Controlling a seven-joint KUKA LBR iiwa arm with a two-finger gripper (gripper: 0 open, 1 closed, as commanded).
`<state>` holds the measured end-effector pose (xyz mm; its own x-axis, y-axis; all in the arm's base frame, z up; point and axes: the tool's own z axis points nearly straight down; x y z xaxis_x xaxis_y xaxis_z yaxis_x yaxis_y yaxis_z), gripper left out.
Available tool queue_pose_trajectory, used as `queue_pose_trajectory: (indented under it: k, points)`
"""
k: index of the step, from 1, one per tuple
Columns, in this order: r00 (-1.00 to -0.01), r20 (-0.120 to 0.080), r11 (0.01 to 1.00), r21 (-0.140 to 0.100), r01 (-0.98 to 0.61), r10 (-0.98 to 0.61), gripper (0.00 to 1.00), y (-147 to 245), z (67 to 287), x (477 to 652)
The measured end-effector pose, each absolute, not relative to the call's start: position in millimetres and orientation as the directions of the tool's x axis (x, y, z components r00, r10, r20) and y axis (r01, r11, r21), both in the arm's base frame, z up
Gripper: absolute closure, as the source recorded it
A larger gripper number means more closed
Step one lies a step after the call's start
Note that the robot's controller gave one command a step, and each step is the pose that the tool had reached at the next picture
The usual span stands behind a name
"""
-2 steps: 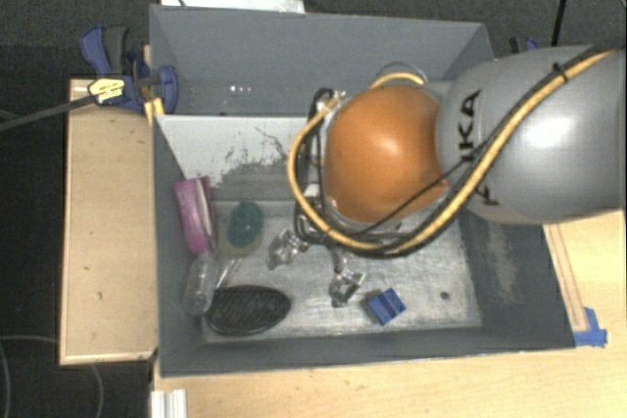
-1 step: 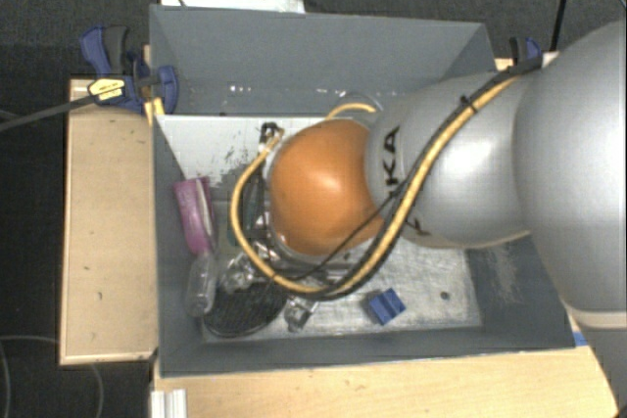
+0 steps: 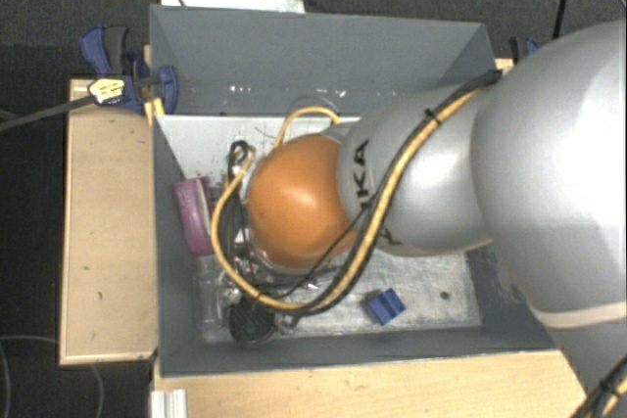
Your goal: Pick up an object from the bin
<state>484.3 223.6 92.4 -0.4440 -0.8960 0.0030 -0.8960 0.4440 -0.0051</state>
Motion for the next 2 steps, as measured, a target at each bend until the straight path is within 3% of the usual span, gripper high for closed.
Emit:
queue_pose_trajectory:
  k: [1, 2]
  points:
    - [-0.445, 0.011, 0.445, -0.004, -0.895, -0.895, 1.0, 221.8, 91.7, 483.9]
    - [-0.424, -0.008, 0.424, -0.007, -0.905, -0.905, 1.0, 212.1, 213.9, 505.1]
